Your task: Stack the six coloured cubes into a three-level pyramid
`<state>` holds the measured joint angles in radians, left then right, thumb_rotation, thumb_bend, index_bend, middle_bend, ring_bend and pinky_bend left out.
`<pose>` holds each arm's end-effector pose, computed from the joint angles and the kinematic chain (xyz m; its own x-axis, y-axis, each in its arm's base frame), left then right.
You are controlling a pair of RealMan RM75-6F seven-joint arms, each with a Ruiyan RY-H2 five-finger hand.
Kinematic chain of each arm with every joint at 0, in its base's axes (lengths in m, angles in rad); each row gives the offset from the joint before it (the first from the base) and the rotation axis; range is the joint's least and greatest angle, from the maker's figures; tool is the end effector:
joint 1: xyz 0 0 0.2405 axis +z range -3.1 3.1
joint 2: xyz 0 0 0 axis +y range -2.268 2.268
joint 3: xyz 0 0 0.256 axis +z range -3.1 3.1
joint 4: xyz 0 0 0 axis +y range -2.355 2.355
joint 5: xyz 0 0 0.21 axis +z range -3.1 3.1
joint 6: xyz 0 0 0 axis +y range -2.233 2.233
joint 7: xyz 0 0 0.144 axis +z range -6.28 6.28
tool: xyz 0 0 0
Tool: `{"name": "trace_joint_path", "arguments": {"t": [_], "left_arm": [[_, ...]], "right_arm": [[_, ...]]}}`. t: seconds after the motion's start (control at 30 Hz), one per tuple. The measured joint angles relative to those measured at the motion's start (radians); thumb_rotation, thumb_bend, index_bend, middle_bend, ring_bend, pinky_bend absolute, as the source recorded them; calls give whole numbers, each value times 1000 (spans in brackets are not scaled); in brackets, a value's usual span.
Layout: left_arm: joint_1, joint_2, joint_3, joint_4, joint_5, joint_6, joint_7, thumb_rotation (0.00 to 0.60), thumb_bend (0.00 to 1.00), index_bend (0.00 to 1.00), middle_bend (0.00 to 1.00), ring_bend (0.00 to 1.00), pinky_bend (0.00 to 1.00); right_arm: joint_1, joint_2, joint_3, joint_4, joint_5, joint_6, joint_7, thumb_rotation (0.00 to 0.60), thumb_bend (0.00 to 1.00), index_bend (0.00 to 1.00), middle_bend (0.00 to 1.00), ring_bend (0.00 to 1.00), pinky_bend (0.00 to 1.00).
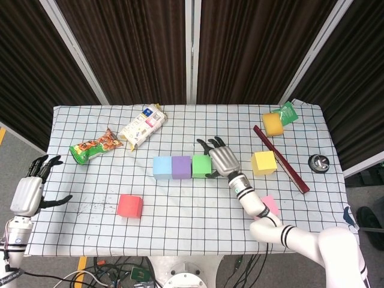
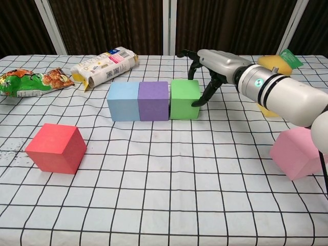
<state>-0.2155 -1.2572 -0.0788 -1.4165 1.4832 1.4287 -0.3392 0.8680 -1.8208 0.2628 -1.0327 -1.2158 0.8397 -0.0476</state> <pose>-0.3126 0.2315 0.1308 0.1194 0.0013 0.9928 0.9880 -0.0988 -0.1187 -0.1228 -0.3931 -0.0724 0.3253 -0.2798 0.9033 -0.9009 -0.3819 0.2061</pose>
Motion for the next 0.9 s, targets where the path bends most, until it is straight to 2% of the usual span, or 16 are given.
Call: {"name": "trace_joint_path", "arguments": {"t": [0.9], "left_arm": [[-5, -6, -12, 3, -12, -22, -45, 600, 0, 95, 193, 24, 30]], "right_arm": [[16, 30, 21, -54, 65, -34, -45, 600, 106, 0, 512, 99, 0]]}}
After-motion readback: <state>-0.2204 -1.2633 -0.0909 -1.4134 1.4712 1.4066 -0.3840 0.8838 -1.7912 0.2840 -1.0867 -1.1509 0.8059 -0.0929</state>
